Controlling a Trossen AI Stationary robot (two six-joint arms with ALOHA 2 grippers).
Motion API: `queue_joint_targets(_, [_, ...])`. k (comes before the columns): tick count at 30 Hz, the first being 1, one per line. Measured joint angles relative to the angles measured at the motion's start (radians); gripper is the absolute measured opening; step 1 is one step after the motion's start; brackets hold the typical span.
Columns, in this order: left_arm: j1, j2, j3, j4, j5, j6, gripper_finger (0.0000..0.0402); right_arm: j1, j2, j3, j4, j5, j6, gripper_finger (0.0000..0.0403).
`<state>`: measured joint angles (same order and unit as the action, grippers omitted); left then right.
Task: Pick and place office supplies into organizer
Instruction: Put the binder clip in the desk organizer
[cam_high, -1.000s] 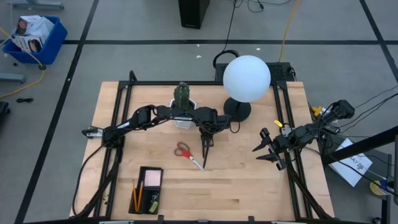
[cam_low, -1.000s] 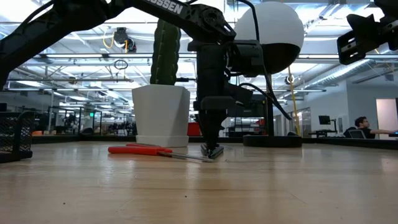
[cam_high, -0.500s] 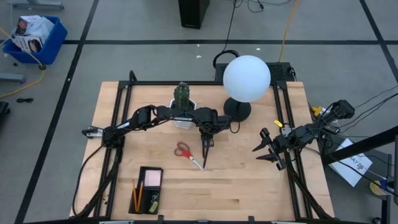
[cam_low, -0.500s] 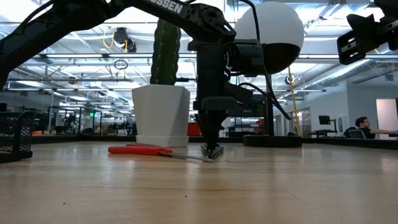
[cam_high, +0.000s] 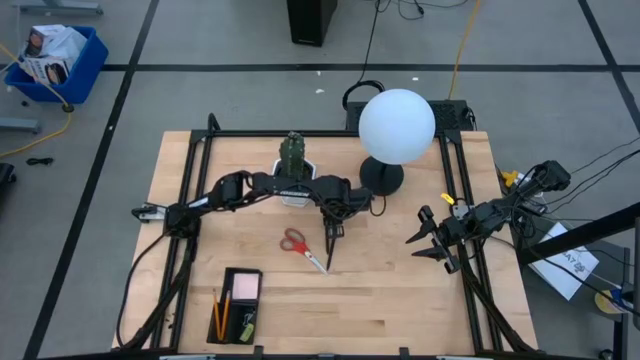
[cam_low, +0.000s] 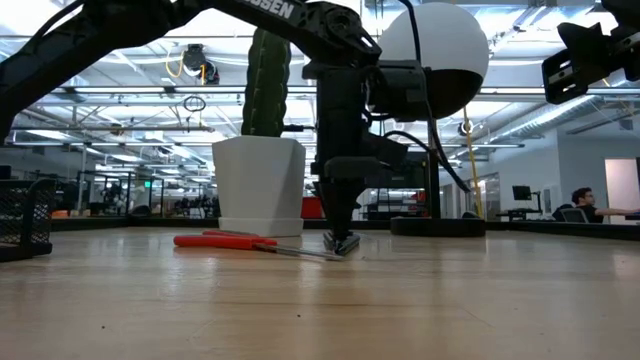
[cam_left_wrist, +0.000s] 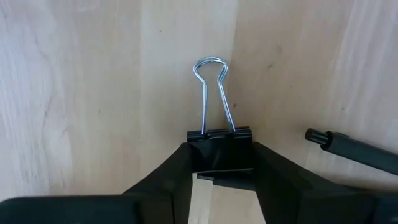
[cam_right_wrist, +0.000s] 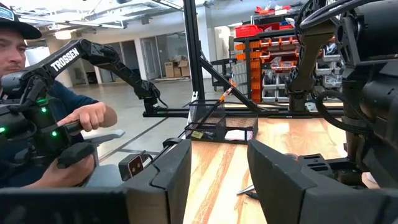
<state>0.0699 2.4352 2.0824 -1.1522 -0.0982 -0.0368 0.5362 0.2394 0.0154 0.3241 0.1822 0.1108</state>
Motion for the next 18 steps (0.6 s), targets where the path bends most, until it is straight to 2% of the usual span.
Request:
queue_joint_targets(4, [-0.013, 0.005, 0.027, -0.011, 0.018, -0.002, 0.0154, 0.000, 0.000, 0.000, 0.000, 0.000, 0.000, 0.0153])
queue_joint_targets(9, [-0.032, 0.004, 0.073, -0.028, 0.018, -0.015, 0.0145, 0.000, 0.000, 0.000, 0.000, 0.000, 0.000, 0.0153])
queue_joint_targets(18, [-0.084, 0.002, 0.143, -0.140, 0.052, -0.079, 0.0153, 0.000, 0.000, 0.000, 0.000, 0.000, 0.000, 0.0153])
